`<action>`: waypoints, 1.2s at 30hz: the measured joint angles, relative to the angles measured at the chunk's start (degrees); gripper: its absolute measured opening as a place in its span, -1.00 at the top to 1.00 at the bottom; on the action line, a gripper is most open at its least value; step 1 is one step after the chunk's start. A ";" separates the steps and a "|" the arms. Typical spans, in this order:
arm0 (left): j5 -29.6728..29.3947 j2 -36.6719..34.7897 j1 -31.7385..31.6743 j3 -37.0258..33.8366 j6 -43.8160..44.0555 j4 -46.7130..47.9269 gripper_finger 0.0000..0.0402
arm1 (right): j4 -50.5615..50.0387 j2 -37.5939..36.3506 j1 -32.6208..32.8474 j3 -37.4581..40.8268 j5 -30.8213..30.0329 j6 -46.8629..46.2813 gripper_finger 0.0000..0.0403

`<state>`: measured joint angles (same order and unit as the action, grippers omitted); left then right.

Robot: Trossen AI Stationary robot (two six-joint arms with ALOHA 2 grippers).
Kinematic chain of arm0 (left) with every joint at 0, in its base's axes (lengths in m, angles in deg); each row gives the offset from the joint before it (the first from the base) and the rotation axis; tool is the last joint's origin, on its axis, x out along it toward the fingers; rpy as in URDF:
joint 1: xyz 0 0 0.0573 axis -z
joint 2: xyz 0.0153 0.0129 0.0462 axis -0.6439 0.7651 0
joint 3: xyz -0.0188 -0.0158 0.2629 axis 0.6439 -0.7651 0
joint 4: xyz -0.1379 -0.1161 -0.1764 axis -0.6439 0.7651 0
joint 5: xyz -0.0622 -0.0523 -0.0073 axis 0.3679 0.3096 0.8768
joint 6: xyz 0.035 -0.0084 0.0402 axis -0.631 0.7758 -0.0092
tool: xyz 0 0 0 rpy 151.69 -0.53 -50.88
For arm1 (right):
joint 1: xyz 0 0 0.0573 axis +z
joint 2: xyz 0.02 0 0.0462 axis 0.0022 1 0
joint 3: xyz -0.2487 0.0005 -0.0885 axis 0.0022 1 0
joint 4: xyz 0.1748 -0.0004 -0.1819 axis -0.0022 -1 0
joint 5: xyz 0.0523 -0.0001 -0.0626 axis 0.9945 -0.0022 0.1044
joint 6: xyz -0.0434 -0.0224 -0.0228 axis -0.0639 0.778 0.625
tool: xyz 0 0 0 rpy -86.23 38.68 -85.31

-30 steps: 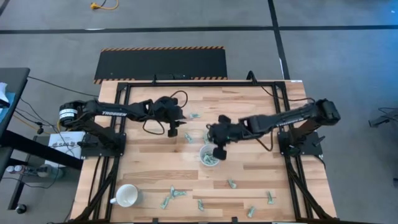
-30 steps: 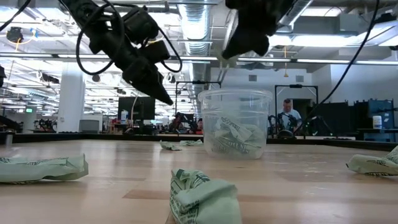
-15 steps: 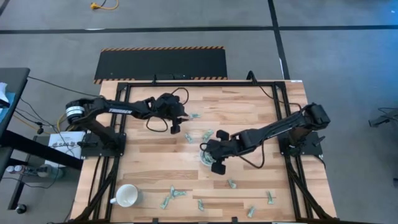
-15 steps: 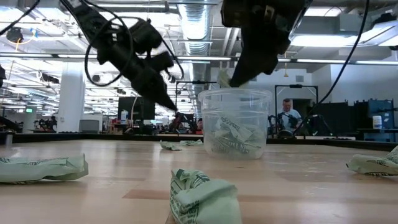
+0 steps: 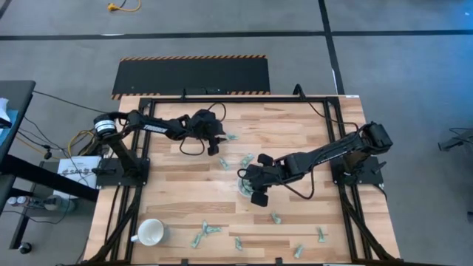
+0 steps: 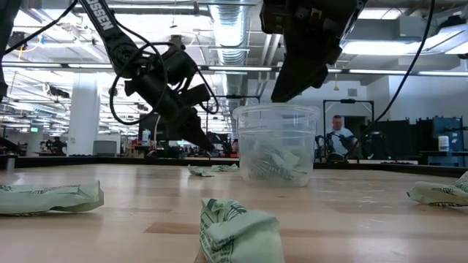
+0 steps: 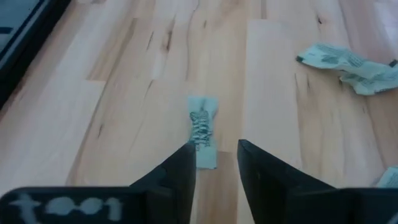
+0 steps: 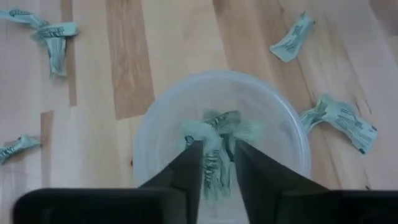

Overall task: Pick and place Stevia / Truvia into bins
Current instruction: Put the stevia packet into the transparent container

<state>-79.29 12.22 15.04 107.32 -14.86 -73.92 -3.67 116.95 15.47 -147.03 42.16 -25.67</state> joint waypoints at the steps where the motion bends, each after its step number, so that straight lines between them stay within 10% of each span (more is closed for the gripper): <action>1: 0.00 -0.02 -0.12 0.00 0.22 -0.02 0.41 | -0.02 0.00 -0.01 0.00 0.01 -0.51 0.49; 14: 0.01 6.18 -0.50 11.38 0.07 14.27 -0.03 | -9.63 -0.05 1.01 -4.09 -6.64 -0.31 0.30; 36: -1.31 13.30 -0.39 16.24 0.44 18.63 0.02 | -17.92 -10.26 11.66 2.98 -34.57 -13.91 0.47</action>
<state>-80.60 25.52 14.65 123.56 -14.42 -55.29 -21.59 106.70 27.13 -144.05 7.59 -39.58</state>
